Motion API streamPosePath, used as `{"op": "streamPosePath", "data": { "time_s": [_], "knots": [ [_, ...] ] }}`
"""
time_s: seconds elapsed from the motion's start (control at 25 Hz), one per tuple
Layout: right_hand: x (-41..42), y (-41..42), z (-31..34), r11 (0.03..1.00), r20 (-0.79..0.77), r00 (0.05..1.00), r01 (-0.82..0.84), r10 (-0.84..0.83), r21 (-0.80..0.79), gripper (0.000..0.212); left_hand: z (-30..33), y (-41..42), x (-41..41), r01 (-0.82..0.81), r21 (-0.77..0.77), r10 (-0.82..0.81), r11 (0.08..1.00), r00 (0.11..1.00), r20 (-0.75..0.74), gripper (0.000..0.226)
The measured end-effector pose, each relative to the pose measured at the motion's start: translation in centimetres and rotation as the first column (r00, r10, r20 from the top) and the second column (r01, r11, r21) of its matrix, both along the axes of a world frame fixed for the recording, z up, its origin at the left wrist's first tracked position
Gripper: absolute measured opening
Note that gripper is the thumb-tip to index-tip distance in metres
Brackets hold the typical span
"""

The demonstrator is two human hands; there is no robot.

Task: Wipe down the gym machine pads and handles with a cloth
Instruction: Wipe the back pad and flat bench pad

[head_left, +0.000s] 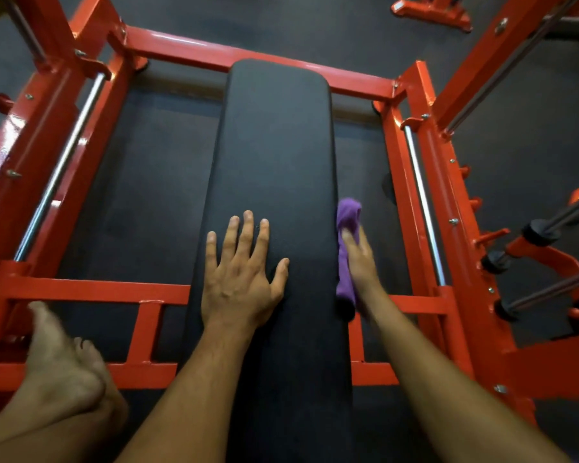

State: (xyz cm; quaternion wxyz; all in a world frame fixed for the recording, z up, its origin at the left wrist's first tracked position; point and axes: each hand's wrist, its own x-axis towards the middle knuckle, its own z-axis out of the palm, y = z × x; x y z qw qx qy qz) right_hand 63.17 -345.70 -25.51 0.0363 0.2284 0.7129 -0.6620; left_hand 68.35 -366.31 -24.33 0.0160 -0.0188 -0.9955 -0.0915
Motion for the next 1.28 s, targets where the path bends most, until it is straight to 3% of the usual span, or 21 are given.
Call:
{"op": "streamPosePath", "data": {
  "time_s": [0.12,0.2,0.44,0.6,0.76,1.0,1.08,1.16,1.28],
  "knots": [
    [8.9,0.0,-0.1,0.999,-0.001,1.0,-0.027,0.027,0.023,0.033,-0.1,-0.1,0.0,0.002,-0.008,-0.002,1.0,1.0,0.005,0.079],
    [8.5,0.2,-0.1,0.997,-0.012,0.999,-0.029,0.03,0.068,0.032,-0.1,0.0,0.1,-0.002,-0.005,0.002,1.0,1.0,-0.004,0.079],
    [-10.2,0.3,-0.6,0.982,-0.109,0.993,-0.02,0.041,0.187,0.042,-0.1,-0.1,0.2,-0.004,0.01,0.004,1.0,1.0,-0.02,0.079],
    [-16.7,-0.6,0.8,0.981,-0.122,0.989,-0.059,0.082,0.186,0.044,-0.2,0.0,0.0,-0.01,0.015,0.011,1.0,0.999,-0.045,0.078],
    [-12.7,-0.6,0.6,0.987,-0.085,0.995,-0.046,0.06,0.153,0.051,0.0,0.0,-0.1,-0.006,0.029,0.007,1.0,0.999,-0.032,0.078],
    [6.5,0.0,-0.4,0.999,0.007,1.0,0.003,-0.003,0.051,0.047,-0.3,0.1,0.0,-0.01,0.042,0.011,0.999,1.0,-0.026,0.078],
    [10.3,0.1,-0.7,0.995,0.004,0.999,-0.038,0.038,0.094,0.043,-0.4,-0.1,0.0,-0.006,0.044,0.008,0.999,1.0,-0.027,0.079],
    [8.4,-0.1,-0.3,0.984,-0.016,0.999,-0.035,0.038,0.173,0.032,-0.4,0.0,0.2,-0.004,0.047,0.005,0.999,1.0,-0.026,0.079],
    [-0.6,-0.6,0.4,0.95,-0.077,0.997,0.003,0.022,0.311,0.038,-0.3,0.0,0.0,-0.004,0.056,0.006,0.998,0.999,-0.041,0.079]
  ]
}}
